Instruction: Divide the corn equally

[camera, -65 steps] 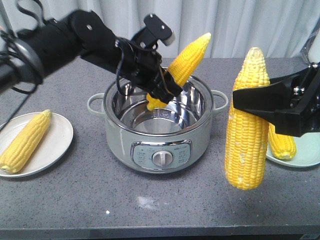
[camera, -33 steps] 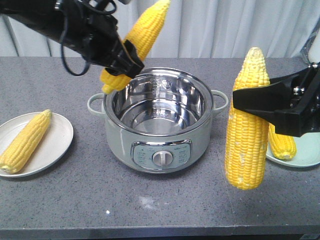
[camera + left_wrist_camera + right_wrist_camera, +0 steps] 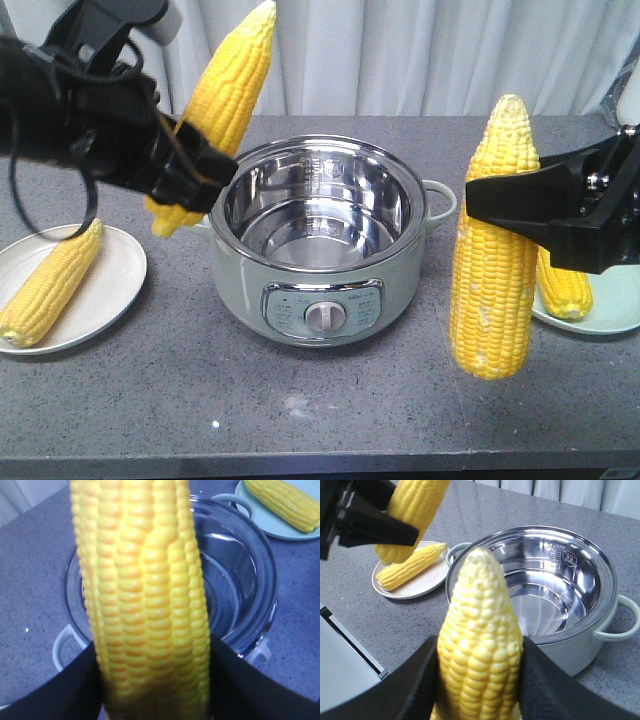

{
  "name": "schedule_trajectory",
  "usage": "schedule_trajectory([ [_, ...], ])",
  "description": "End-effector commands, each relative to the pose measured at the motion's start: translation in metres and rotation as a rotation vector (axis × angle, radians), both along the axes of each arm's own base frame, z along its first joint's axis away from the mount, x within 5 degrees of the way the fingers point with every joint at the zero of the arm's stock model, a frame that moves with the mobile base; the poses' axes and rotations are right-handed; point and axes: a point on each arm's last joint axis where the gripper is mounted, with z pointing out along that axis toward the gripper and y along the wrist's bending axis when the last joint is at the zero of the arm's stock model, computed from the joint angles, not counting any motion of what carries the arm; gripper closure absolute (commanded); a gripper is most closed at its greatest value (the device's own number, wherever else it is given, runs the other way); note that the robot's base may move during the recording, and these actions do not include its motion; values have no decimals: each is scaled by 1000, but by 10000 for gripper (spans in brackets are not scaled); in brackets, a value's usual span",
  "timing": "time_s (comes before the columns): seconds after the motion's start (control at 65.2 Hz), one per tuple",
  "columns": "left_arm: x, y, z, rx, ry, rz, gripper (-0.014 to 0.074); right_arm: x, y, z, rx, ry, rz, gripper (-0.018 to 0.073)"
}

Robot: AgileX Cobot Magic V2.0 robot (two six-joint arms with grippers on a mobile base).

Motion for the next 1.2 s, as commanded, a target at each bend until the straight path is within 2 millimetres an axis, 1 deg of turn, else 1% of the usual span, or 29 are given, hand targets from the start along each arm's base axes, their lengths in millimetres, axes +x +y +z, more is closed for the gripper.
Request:
schedule_trajectory([
  [0.0,-17,9,19,-95,-96,34,295,-2,-1,15,52,-70,-22,365],
  [0.337,-59,32,0,-144,-127,71,295,-2,-1,15,52,-70,-22,365],
  [0.491,-71,39,-6,-154,-148,76,295,-2,-1,15,52,-70,-22,365],
  [0.613,-74,40,-9,-148,-144,75,295,-2,-1,15,52,-70,-22,365],
  [1.181,-74,40,-10,-143,-130,73,295,-2,-1,15,52,-70,-22,365],
])
